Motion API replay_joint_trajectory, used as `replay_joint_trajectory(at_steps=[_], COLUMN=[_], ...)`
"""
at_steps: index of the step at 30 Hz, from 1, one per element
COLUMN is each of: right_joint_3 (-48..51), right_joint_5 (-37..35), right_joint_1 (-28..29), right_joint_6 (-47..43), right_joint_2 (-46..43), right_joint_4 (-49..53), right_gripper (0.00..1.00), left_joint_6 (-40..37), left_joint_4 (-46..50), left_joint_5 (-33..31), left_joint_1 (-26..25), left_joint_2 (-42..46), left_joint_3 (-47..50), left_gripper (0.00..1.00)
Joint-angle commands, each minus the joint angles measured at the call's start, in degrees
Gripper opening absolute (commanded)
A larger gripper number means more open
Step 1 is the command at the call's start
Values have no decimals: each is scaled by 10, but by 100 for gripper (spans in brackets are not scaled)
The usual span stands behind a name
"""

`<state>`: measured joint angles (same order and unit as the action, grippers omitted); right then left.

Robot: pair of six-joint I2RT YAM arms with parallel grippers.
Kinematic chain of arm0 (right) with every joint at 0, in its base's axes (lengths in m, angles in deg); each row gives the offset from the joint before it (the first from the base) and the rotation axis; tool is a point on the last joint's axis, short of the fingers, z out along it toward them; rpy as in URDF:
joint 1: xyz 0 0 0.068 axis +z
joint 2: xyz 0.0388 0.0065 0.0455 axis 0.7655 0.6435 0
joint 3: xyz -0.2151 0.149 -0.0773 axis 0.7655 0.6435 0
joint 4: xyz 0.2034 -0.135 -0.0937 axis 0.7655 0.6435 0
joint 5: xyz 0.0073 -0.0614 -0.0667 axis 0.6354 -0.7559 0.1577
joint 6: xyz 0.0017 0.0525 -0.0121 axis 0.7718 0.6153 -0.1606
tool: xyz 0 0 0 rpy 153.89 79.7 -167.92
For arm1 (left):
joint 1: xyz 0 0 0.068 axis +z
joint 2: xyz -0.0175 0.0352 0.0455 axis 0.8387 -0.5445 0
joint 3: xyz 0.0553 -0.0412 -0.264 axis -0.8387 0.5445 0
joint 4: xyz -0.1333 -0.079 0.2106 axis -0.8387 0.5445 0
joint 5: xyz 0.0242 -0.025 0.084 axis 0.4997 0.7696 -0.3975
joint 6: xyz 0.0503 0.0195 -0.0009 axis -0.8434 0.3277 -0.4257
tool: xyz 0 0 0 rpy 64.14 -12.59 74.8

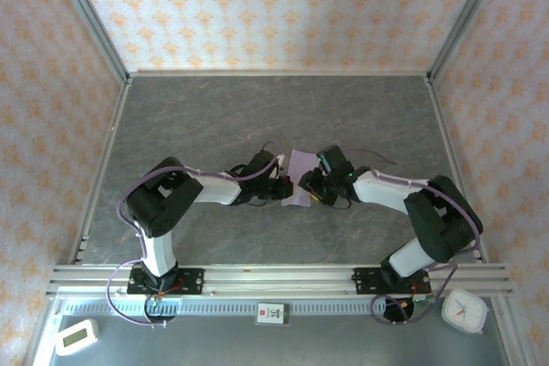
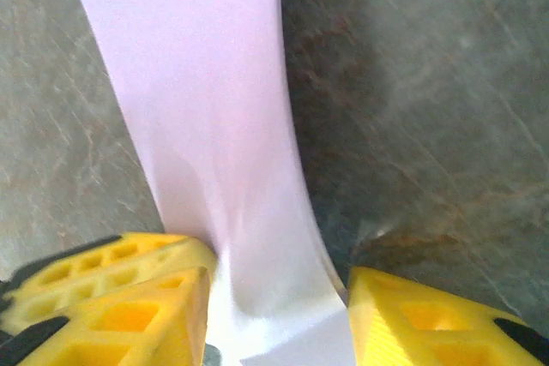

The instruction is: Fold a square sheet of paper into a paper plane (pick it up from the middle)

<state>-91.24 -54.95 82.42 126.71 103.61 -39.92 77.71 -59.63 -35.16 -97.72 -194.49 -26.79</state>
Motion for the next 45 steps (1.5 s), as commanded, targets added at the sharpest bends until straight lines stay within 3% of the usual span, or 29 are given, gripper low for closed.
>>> replay_joint_trajectory(at_steps=[1, 8, 22, 45], right_joint_3=[18, 59, 49, -16], right_joint_5=[11, 14, 30, 20], right_joint_1=[2, 3, 3, -17], right_joint_6=[7, 21, 18, -17], right_joint_2=[-23, -59, -55, 24], right_joint_4=[-26, -32, -49, -53], right_gripper=[46, 52, 40, 35], left_joint_6=[7, 7, 7, 4], left_joint_4=[52, 55, 52, 52], left_joint_5=[4, 3, 0, 1], left_joint_1=[0, 0, 0, 0], left_joint_2=[-12, -14, -11, -2], left_joint_3=[21, 15, 23, 32], left_gripper=[0, 0, 0, 0])
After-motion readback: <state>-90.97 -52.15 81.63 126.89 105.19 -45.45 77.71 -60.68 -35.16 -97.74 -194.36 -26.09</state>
